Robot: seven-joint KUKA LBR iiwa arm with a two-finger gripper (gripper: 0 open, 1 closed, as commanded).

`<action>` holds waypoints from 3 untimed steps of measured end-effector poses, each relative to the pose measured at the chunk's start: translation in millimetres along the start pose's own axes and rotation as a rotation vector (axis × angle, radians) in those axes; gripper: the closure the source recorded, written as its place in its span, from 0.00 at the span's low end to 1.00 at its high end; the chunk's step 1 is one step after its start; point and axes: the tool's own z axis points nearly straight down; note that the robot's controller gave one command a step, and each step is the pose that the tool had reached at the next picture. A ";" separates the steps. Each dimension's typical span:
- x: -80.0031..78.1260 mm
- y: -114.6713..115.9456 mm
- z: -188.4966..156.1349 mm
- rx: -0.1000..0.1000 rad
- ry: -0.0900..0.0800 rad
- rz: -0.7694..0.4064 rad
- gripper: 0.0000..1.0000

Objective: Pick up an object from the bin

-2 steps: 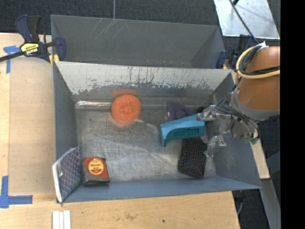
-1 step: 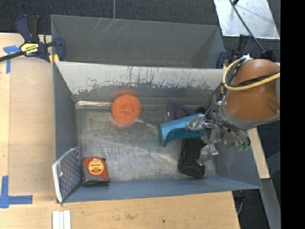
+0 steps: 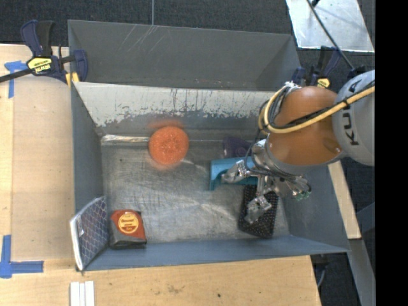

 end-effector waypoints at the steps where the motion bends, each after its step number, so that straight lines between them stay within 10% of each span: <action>1: -4.3 5.5 22.0 -0.008 -0.003 -0.096 0.00; 3: 24.1 -27.6 21.2 -0.007 -0.008 -0.212 0.00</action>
Offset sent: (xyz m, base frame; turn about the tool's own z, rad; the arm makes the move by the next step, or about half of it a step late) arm 0.0000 0.0000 0.0000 0.0000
